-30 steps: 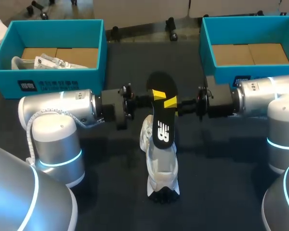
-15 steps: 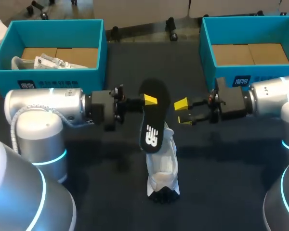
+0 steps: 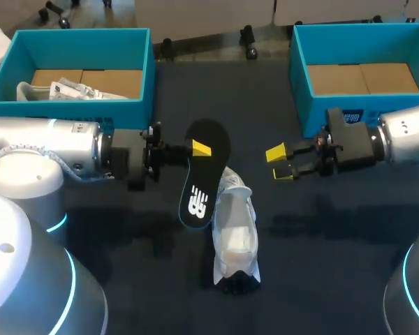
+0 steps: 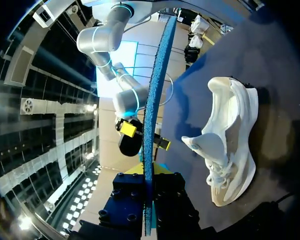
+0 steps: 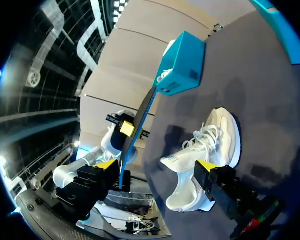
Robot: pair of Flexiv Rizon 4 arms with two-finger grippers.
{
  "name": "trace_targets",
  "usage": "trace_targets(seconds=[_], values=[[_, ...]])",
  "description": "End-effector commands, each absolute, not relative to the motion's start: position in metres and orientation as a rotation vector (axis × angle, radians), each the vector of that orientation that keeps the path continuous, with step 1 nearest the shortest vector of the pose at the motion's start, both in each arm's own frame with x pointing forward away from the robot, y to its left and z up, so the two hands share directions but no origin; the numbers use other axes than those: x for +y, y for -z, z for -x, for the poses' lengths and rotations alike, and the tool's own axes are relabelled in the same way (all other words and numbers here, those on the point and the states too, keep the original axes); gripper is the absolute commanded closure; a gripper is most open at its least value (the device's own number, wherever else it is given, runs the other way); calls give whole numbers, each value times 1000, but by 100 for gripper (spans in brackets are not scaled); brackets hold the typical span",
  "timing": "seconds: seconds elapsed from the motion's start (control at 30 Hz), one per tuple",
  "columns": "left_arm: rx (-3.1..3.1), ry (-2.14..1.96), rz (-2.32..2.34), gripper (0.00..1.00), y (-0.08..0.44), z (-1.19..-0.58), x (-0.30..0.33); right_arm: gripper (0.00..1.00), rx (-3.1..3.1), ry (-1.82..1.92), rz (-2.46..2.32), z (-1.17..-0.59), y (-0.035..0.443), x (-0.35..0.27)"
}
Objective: Take the shoe out of the shoebox, open the shoe tongue, remove and reinsert the insole, then place the shoe into the shoebox
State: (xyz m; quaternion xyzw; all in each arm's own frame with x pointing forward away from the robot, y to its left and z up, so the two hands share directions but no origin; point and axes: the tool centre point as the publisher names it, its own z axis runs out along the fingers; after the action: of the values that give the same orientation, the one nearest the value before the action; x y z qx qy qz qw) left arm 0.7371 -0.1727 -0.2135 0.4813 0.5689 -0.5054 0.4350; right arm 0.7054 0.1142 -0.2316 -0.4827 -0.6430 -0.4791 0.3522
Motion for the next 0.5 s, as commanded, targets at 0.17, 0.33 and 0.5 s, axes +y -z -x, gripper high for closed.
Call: trace_targets(seconds=[0.17, 0.33, 0.5], values=[[1503, 1352, -1225, 100, 214, -723, -171, 0, -1880, 881, 1101, -706, 222, 97], [1556, 1428, -1267, 100, 212, -704, -165, 0, -1990, 714, 1015, -698, 216, 73], [1564, 1402, -1303, 100, 207, -687, -155, 0, -2124, 568, 939, -688, 222, 56]])
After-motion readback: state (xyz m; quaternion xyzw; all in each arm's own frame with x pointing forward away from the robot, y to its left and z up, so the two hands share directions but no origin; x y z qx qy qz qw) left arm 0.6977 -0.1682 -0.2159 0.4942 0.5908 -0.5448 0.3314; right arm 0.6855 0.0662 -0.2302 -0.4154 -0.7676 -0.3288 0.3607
